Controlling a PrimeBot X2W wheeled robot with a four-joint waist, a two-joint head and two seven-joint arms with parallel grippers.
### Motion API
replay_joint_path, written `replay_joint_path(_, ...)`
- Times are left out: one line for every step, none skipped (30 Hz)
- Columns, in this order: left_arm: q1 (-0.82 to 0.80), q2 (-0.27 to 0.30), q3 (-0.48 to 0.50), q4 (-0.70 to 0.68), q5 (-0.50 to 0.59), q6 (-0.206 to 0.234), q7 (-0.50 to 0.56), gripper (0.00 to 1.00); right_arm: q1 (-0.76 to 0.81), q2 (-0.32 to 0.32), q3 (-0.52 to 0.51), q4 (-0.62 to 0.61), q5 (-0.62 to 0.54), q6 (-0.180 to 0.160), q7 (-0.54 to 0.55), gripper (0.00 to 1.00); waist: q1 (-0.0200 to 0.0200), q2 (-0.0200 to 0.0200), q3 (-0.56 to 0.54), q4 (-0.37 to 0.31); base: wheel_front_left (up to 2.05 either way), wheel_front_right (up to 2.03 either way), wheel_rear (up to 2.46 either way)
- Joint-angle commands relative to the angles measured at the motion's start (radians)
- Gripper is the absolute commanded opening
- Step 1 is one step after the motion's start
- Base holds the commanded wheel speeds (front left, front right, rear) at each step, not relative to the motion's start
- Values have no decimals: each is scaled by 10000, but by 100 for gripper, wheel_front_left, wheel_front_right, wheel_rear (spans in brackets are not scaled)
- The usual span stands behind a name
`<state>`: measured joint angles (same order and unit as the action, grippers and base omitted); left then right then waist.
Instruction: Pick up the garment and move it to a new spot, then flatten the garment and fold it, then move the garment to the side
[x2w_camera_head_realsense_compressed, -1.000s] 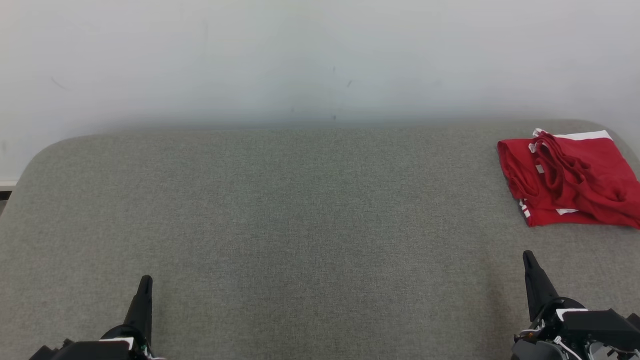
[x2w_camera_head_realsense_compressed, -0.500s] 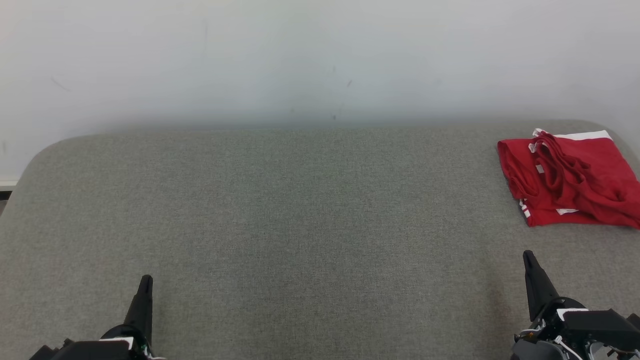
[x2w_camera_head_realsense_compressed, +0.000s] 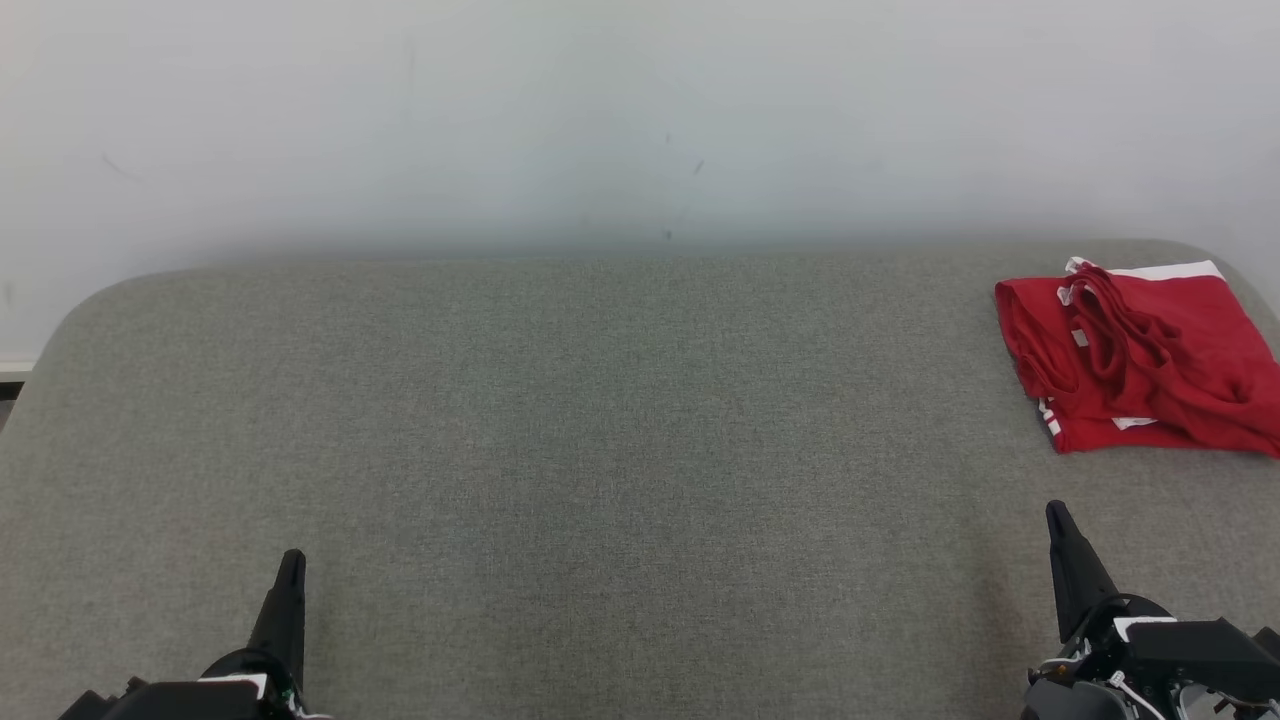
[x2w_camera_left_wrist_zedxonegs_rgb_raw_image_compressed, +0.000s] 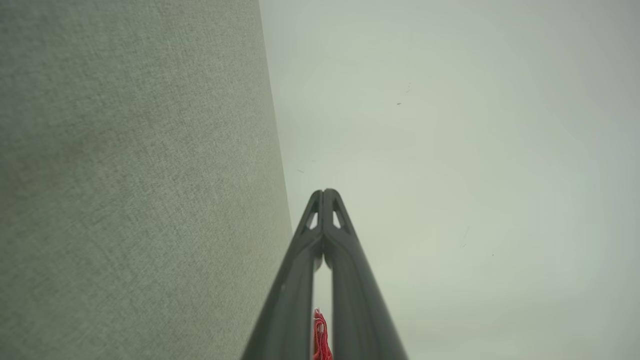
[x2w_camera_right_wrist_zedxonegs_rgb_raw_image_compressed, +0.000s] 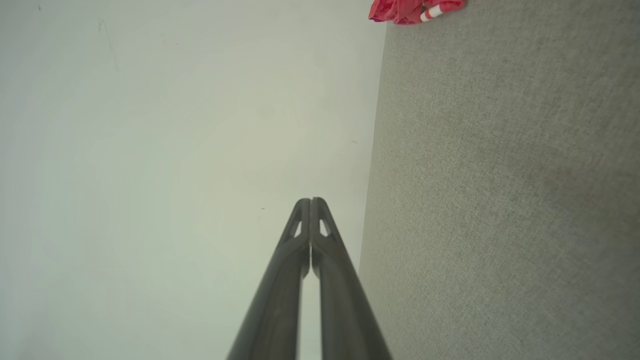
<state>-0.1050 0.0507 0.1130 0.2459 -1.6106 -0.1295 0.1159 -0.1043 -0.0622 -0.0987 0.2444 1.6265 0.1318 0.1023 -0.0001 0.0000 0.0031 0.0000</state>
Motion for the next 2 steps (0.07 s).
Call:
replay_joint_path(-90,-19,30,5,-41,-31,5,0,-70,21,-28,2,-30,-21,28,0,1,0,0,0,0,0,0)
replay_joint_path(-90,-19,30,5,-41,-31,5,0,-70,22,-30,4,-34,-21,29,0,1,0,0,0,0,0,0)
